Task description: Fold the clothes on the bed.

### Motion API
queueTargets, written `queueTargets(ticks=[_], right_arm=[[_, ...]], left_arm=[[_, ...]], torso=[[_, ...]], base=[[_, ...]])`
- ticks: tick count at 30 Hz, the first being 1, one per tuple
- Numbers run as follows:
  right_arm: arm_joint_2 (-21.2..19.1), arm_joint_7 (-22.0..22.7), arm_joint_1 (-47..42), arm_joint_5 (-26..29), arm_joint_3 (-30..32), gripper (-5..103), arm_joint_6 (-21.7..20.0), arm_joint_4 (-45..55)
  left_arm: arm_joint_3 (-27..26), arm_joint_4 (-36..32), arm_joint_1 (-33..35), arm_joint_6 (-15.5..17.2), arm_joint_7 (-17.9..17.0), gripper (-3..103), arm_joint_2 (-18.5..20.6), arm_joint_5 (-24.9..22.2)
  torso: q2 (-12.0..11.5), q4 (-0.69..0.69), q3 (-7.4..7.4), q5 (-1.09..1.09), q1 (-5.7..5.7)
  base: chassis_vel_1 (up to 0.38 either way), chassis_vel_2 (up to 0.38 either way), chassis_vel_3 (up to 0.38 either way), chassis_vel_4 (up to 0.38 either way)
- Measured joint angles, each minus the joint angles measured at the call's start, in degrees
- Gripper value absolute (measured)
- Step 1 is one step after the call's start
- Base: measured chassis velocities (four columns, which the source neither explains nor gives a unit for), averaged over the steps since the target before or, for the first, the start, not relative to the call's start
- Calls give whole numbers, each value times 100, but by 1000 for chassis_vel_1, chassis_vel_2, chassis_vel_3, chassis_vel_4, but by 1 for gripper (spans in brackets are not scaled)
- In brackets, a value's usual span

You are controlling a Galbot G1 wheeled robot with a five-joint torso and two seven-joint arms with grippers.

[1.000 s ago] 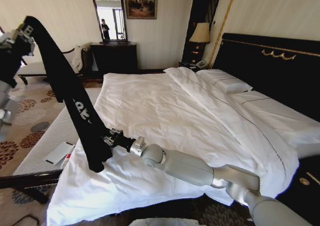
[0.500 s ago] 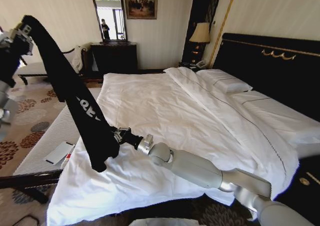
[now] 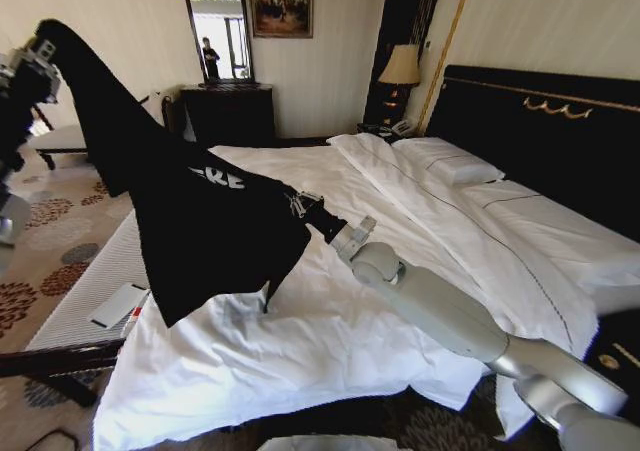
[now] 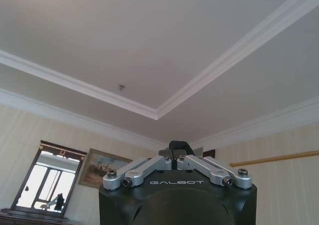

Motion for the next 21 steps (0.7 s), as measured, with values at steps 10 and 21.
queueTargets(ticks=[10,21], right_arm=[[-513,-21,-217,318,363,0,-63,587],[-3,-141,-930,-394,-605,0,-107,354]], left_arm=[[32,-87,61,-10,-43,0,-83,12],[371,-207,320,78,-59,0,-398,436]], torso=[[0,-1,0,0,0],[0,0,0,-2,0]], base=[[0,0,0,0],[0,0,0,0]])
